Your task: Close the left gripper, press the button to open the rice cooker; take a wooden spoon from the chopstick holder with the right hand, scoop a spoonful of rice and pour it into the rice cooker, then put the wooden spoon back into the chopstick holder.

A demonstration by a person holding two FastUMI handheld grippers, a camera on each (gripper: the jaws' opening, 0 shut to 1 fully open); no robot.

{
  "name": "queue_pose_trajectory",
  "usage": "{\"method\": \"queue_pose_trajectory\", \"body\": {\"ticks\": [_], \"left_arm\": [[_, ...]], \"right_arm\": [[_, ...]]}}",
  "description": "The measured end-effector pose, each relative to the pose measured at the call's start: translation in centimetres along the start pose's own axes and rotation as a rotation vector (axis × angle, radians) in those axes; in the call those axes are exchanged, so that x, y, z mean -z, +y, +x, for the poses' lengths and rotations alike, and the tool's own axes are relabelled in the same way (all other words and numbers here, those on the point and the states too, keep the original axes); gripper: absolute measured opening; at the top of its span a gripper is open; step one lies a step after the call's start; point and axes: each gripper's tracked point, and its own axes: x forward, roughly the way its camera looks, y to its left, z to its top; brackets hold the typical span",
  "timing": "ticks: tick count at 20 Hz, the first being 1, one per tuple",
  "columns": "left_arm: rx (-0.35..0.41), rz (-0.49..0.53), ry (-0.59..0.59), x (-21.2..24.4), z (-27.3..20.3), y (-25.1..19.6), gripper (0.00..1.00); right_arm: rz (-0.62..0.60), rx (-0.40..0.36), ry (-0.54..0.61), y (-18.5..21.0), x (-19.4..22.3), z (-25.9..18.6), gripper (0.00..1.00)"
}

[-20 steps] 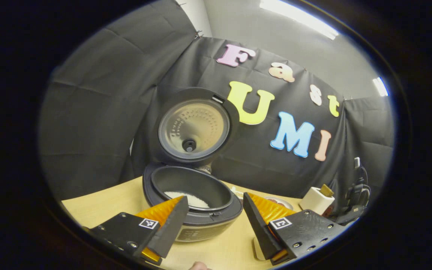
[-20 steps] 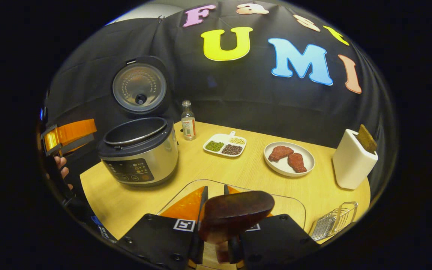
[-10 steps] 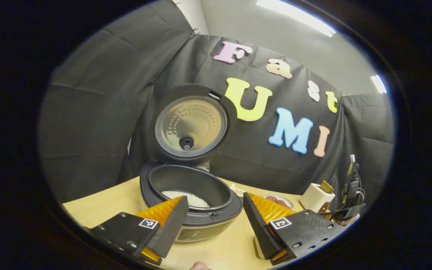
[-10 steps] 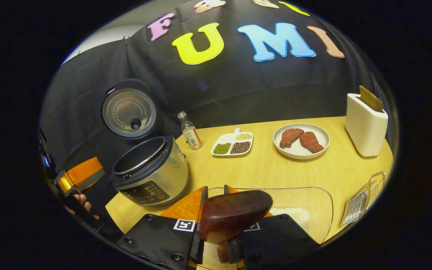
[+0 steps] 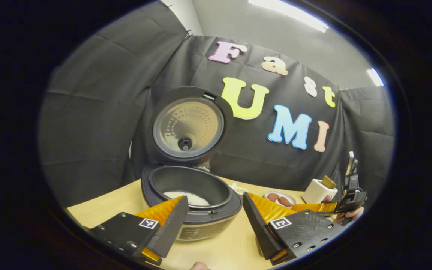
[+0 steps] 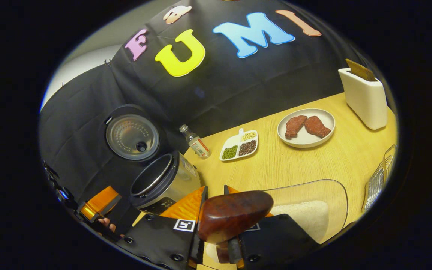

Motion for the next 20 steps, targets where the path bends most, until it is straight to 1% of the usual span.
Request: {"method": "queue_pose_trajectory", "body": {"ticks": [3,4,5,7,9,10,11,12,13,14,15,16,17,19,20], "left_arm": [[-0.009,-0.007,-0.002,-0.1,-0.1,0.3,0.91],[-0.011,-0.010,-0.003,0.0,-0.2,0.3,0.88],[-0.012,-0.011,-0.004,-0.1,-0.3,0.3,0.88],[-0.016,-0.007,-0.009,-0.2,-0.4,0.4,0.88],[-0.014,-0.002,-0.013,-0.3,-0.6,0.2,0.88],[-0.015,0.001,-0.016,-0.4,-0.8,0.1,0.91],[-0.016,0.004,-0.018,-0.4,-1.0,0.2,0.88],[-0.019,0.005,-0.020,-0.5,-1.1,0.2,0.88],[-0.020,0.005,-0.020,-0.4,-1.3,0.2,0.91],[-0.021,0.003,-0.019,-0.3,-1.5,0.3,0.88],[-0.021,0.003,-0.018,-0.4,-1.6,0.4,0.88],[-0.024,0.004,-0.019,-0.3,-1.8,0.5,0.91],[-0.029,0.006,-0.020,-0.3,-1.9,0.6,0.88],[-0.035,0.011,-0.024,-0.6,-2.1,1.1,0.88],[-0.039,0.011,-0.026,-0.7,-2.2,1.2,0.91]], "right_arm": [[-0.005,0.029,-0.049,-1.2,-1.3,-0.9,0.25],[0.003,0.035,-0.061,-1.3,-1.7,-1.1,0.25],[0.025,0.030,-0.070,-1.5,-2.0,-1.4,0.25],[0.091,0.014,-0.086,-2.1,-2.7,-1.9,0.26],[0.143,0.023,-0.106,-3.3,-3.5,-2.5,0.25],[0.167,0.036,-0.121,-4.0,-3.9,-2.8,0.25],[0.197,0.046,-0.140,-4.7,-4.3,-3.0,0.25],[0.235,0.049,-0.156,-5.3,-4.7,-3.2,0.25],[0.274,0.043,-0.165,-5.6,-4.9,-3.4,0.26],[0.315,0.035,-0.172,-6.0,-5.2,-3.6,0.26],[0.354,0.032,-0.182,-6.4,-5.5,-3.7,0.26],[0.388,0.032,-0.194,-6.9,-5.8,-3.8,0.25],[0.421,0.038,-0.207,-7.3,-6.0,-3.7,0.26],[0.486,0.043,-0.235,-8.1,-6.7,-3.5,0.26],[0.520,0.036,-0.242,-8.1,-6.8,-3.4,0.26]]}}
